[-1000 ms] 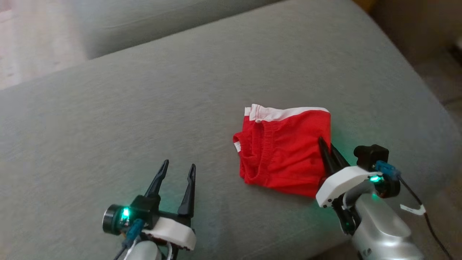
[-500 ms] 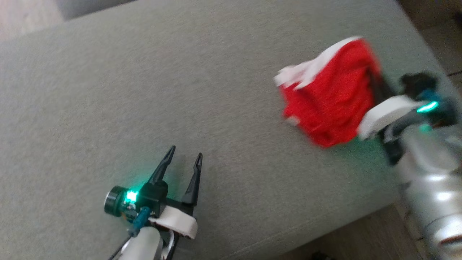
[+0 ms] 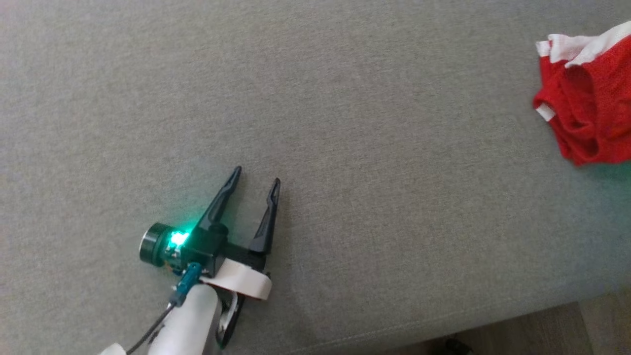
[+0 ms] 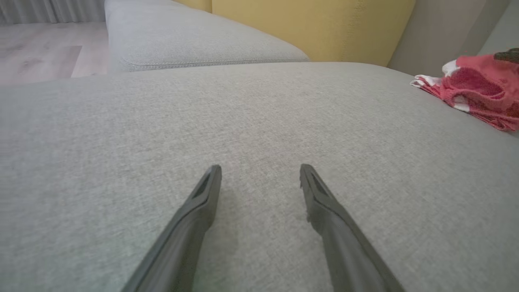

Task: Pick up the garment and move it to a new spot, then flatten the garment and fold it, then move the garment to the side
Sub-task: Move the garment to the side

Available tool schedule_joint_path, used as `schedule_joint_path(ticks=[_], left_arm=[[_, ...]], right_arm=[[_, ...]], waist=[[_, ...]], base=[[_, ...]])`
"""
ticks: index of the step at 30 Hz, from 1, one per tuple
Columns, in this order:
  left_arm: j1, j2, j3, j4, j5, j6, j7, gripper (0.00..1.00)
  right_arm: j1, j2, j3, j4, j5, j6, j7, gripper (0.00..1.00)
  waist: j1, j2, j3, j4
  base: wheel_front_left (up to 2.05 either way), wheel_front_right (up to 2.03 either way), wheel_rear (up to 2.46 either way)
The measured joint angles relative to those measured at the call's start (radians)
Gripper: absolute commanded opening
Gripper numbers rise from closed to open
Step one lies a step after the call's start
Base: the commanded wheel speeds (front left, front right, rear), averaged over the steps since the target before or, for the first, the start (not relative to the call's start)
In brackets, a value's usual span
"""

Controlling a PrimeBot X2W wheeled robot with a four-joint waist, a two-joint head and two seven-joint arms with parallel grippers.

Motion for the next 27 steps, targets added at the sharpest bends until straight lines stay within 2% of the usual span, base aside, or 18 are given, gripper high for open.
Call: schedule_joint_path(ticks=[3, 5, 10, 13, 21, 27], left_arm=[[-0.003, -0.004, 0.018, -0.004, 0.000, 0.000, 0.000, 1.00], [-0.004, -0.003, 0.034, 0.002, 0.000, 0.006, 0.000, 1.00], [0.008, 0.003, 0.079, 0.018, -0.001, 0.030, 0.001, 1.00], [0.024, 0.003, 0.090, 0.019, -0.004, 0.045, 0.001, 1.00], [0.090, 0.002, 0.122, 0.033, -0.021, 0.054, 0.001, 1.00], [0.126, 0.002, 0.150, 0.048, -0.021, 0.066, 0.001, 1.00]], right_arm=[[0.000, 0.014, -0.076, -0.039, -0.042, 0.000, -0.014, 1.00], [-0.004, 0.075, -0.125, -0.096, -0.056, 0.000, -0.029, 1.00], [0.026, 0.234, -0.075, -0.274, -0.029, 0.000, -0.031, 1.00], [0.099, 0.297, -0.010, -0.360, 0.021, 0.000, -0.031, 1.00], [0.392, 0.372, 0.207, -0.515, 0.187, 0.000, -0.031, 1.00], [0.511, 0.373, 0.233, -0.546, 0.227, 0.000, -0.031, 1.00]], waist=[[0.0001, 0.0000, 0.007, 0.012], [-0.0001, 0.0000, -0.013, 0.015], [-0.0001, 0.0000, -0.068, 0.028], [-0.0001, 0.0000, -0.105, 0.045], [-0.0002, 0.0000, -0.205, 0.133], [-0.0003, 0.0000, -0.255, 0.180]], base=[[0.00, 0.00, 0.00], [0.00, 0.00, 0.00], [0.00, 0.00, 0.00], [0.00, 0.00, 0.00], [0.00, 0.00, 0.00], [0.00, 0.00, 0.00]])
